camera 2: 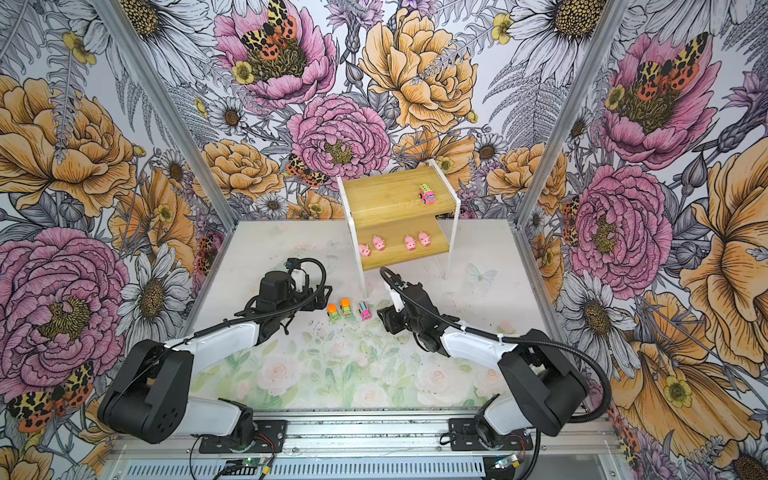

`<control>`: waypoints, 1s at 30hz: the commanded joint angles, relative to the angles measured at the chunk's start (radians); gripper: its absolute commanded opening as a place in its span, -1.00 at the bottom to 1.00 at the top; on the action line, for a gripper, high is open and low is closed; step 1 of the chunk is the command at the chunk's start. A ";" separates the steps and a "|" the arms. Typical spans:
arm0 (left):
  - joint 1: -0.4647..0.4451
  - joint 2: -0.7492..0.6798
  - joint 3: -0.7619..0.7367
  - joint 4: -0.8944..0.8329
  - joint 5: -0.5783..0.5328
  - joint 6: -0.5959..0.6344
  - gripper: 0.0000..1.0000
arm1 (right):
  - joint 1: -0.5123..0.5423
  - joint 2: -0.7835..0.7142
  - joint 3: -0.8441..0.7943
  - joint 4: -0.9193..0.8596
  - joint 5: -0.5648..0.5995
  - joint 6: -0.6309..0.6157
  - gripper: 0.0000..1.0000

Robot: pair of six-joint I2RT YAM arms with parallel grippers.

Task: Place and organize the plastic toys onto the shelf
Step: 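Move the right gripper back down over the remaining trucks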

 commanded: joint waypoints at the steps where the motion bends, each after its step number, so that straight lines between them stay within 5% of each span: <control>1: 0.002 -0.022 -0.021 -0.004 0.038 -0.007 0.98 | 0.029 0.093 0.041 0.201 0.048 0.048 0.19; 23: 0.007 -0.024 -0.028 -0.012 0.027 -0.003 0.98 | 0.077 0.392 0.186 0.255 0.063 0.044 0.16; 30: 0.007 -0.017 -0.025 -0.012 0.027 -0.003 0.98 | 0.081 0.432 0.202 0.258 0.080 0.047 0.00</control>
